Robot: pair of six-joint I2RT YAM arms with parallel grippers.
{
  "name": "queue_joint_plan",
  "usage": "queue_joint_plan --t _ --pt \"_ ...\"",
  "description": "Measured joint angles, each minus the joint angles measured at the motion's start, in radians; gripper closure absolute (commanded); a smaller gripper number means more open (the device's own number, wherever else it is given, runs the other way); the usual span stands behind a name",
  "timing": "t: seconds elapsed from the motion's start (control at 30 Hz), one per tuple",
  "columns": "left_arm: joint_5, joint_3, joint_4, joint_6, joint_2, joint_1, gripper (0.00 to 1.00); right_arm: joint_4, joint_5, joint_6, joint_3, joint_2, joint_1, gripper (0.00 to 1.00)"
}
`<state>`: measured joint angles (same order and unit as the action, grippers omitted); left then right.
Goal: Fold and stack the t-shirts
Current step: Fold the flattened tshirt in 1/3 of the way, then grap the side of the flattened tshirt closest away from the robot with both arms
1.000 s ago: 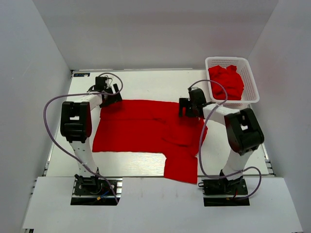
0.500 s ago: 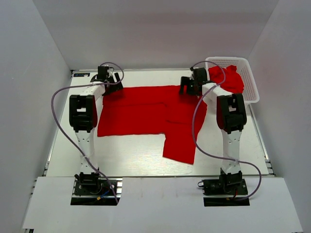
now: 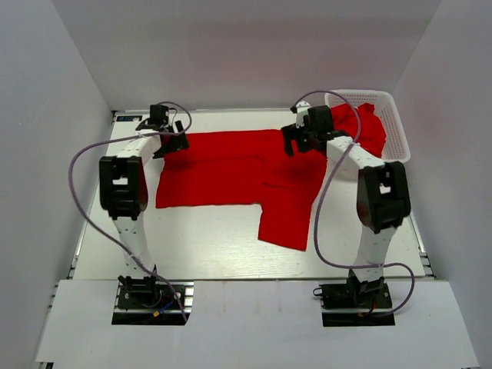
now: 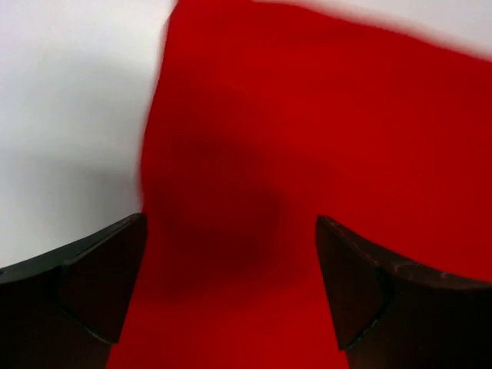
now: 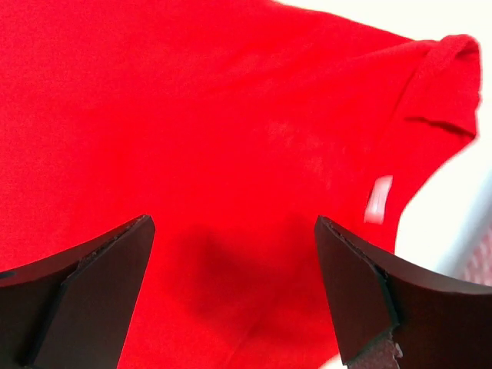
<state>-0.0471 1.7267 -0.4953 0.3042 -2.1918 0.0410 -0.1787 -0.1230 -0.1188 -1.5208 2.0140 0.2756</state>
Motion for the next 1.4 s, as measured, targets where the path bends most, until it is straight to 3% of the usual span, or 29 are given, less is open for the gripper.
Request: queue_joint_plan --t 0.17,0.3,0.43,0.73,0.83,0.87,0.93,0.97,1.13,1.2,1.4 --pt "-0.109 -0.398 -0.031 0.109 0.401 -0.007 0.00 0.041 0.098 0.010 0.270 -0.301 0.090 0.10" --pt "-0.158 -0.648 -0.024 0.197 0.589 -0.013 0.00 0.044 0.129 0.122 0.514 -0.488 0.137 0.10" --pt "-0.175 -0.750 -0.034 0.253 0.571 -0.014 0.00 0.030 0.120 0.230 0.671 -0.599 0.137 0.10" --pt "-0.229 -0.831 0.014 0.317 0.561 -0.013 0.04 0.004 0.116 0.328 0.839 -0.753 0.179 0.10" --pt "-0.253 -0.842 0.041 0.325 0.561 -0.013 0.16 -0.007 0.116 0.337 0.855 -0.765 0.185 0.10" --pt "-0.259 -0.846 0.052 0.325 0.561 -0.013 0.27 -0.010 0.116 0.340 0.858 -0.765 0.187 0.10" --pt "-0.271 -0.853 0.075 0.328 0.561 -0.013 0.38 -0.019 0.116 0.348 0.864 -0.767 0.192 0.10" --pt "-0.275 -0.858 0.089 0.326 0.561 -0.013 0.51 -0.033 0.117 0.351 0.866 -0.772 0.194 0.10" --pt "-0.277 -0.895 0.168 0.334 0.574 -0.015 0.79 -0.083 0.116 0.372 0.895 -0.826 0.220 0.10" --pt "-0.260 -0.907 0.201 0.338 0.578 -0.016 1.00 -0.103 0.113 0.378 0.904 -0.835 0.248 0.10" --pt "-0.221 -0.918 0.249 0.340 0.580 -0.017 1.00 -0.142 0.132 0.431 0.949 -0.801 0.365 0.11"
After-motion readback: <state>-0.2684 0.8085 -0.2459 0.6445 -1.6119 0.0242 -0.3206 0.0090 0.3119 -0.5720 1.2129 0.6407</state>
